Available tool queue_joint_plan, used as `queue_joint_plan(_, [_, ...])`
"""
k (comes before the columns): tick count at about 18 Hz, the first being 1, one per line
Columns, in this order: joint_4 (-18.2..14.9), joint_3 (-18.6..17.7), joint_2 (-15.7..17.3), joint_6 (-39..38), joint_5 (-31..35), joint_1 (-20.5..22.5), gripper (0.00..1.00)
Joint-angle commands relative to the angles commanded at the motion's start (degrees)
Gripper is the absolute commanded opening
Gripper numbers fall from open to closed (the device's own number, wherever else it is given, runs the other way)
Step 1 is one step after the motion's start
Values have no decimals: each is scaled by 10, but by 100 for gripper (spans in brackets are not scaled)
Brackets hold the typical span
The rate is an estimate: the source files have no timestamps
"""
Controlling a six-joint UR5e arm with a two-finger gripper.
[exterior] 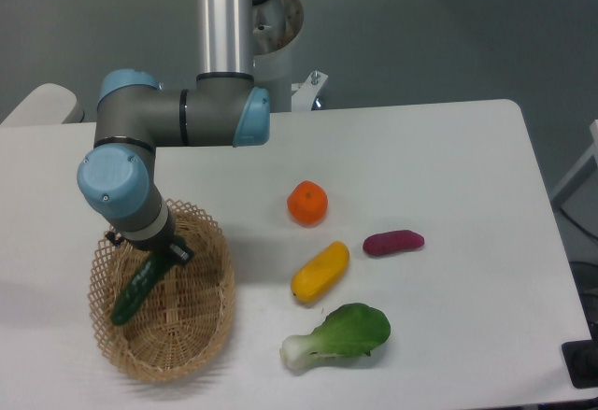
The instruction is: Place the cucumber in the basket
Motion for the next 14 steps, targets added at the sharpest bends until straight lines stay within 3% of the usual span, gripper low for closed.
queue_joint_plan(5, [-4,39,5,-3,0,10,100])
queue_joint_plan(10, [-2,97,13,4,-1,69,100])
queue_joint_plan(14, [-6,122,24,125,-2,121,100])
